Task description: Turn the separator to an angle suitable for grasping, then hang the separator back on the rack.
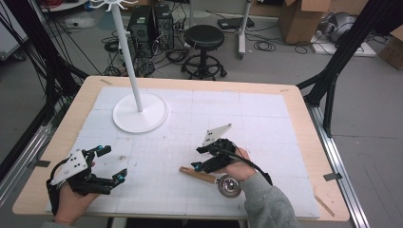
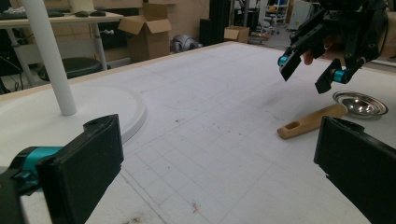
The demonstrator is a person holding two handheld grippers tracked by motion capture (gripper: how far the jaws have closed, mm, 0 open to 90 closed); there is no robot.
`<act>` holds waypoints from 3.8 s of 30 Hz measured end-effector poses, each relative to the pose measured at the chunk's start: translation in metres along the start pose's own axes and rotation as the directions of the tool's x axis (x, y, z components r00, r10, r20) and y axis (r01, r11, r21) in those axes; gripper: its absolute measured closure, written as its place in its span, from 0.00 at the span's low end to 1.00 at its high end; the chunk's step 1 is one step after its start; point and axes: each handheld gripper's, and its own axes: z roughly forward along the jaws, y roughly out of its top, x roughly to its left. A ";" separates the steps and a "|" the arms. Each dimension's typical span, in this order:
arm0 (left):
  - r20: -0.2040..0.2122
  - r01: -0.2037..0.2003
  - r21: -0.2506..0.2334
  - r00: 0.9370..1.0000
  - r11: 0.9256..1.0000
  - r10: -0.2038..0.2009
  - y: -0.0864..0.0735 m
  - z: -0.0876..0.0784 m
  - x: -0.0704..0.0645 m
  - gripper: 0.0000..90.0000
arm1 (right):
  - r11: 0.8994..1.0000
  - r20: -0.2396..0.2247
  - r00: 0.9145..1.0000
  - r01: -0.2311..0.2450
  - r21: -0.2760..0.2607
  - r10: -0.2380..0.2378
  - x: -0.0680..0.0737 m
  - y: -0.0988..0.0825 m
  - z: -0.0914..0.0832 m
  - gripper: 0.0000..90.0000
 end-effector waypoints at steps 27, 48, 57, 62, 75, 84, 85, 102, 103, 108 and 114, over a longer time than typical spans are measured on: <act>-0.017 0.048 -0.021 0.999 0.999 -0.049 -0.001 -0.002 0.006 0.02 | 0.989 0.051 0.997 0.042 0.139 -0.050 0.013 -0.004 -0.011 0.00; 0.006 0.065 -0.006 0.998 0.998 -0.065 -0.001 0.004 0.006 0.02 | 0.968 0.030 0.999 0.030 0.248 -0.038 0.017 -0.014 -0.005 0.06; 0.023 0.056 -0.002 0.998 0.998 -0.056 0.002 0.010 0.002 0.02 | 0.954 0.030 0.999 0.017 0.300 -0.027 0.021 -0.017 -0.004 0.16; 0.019 0.065 0.000 0.998 0.998 -0.065 0.001 0.009 0.003 0.02 | 0.936 0.044 0.999 -0.005 0.353 -0.012 0.020 -0.020 0.000 0.21; 0.021 0.068 0.008 0.997 0.998 -0.068 0.000 0.010 0.004 0.02 | 0.911 0.065 0.998 -0.032 0.411 0.006 0.023 -0.021 0.001 0.39; 0.020 0.054 0.007 0.998 0.999 -0.054 0.001 0.010 0.002 0.02 | 0.900 0.047 0.999 -0.035 0.435 0.016 0.025 -0.020 0.001 0.47; 0.018 0.054 0.007 0.998 0.999 -0.054 0.001 0.010 0.002 0.02 | 0.898 0.045 0.999 -0.033 0.439 0.015 0.025 -0.020 0.000 0.49; 0.007 0.049 -0.001 0.999 0.999 -0.049 0.001 0.009 0.003 0.02 | 0.877 0.033 0.999 -0.041 0.479 0.029 0.026 -0.023 0.001 0.57; 0.007 0.048 0.000 0.999 0.999 -0.048 0.001 0.009 0.003 0.02 | 0.875 0.035 0.999 -0.042 0.482 0.029 0.026 -0.023 0.001 0.58; 0.011 0.049 0.000 0.999 0.999 -0.049 0.001 0.010 0.003 0.02 | 0.872 0.043 0.999 -0.038 0.487 0.019 0.026 -0.023 0.001 0.60; 0.012 0.051 0.001 0.999 0.999 -0.051 0.001 0.010 0.003 0.02 | 0.864 0.052 0.999 -0.030 0.503 0.005 0.029 -0.023 0.002 0.61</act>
